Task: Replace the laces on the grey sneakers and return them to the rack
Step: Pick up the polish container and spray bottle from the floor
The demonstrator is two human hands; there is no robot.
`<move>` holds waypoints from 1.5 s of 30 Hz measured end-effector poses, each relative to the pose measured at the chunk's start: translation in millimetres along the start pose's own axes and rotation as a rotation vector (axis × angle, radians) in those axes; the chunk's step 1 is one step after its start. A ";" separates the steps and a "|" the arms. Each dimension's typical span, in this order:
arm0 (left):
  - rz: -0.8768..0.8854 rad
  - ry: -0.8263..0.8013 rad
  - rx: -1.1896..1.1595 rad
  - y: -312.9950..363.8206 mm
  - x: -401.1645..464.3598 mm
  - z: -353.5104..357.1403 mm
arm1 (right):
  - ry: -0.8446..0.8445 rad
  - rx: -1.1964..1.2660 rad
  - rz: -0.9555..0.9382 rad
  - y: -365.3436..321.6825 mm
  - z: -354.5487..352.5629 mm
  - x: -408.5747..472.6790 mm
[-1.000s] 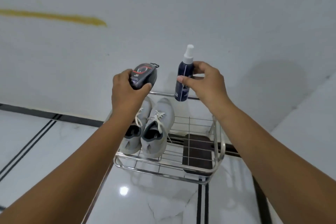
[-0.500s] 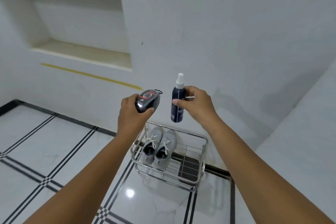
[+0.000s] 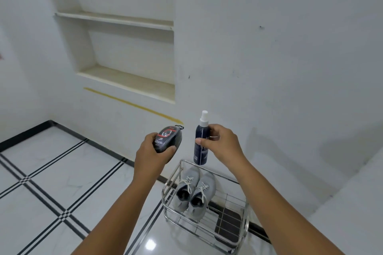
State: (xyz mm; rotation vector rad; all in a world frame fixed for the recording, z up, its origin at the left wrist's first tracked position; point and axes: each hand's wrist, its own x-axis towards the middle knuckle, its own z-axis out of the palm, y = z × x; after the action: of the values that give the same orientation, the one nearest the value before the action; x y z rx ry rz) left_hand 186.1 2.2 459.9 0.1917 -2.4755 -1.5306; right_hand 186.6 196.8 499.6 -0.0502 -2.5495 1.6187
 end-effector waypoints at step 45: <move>0.023 -0.173 0.100 -134.8 594.9 146.7 | 0.367 -0.081 0.221 61.2 262.3 537.5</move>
State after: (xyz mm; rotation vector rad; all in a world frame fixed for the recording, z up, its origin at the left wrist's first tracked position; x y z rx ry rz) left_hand -427.4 -66.3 348.2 0.0486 -2.6811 -1.4724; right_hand -380.4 36.9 379.4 -0.5978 -2.3833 1.4113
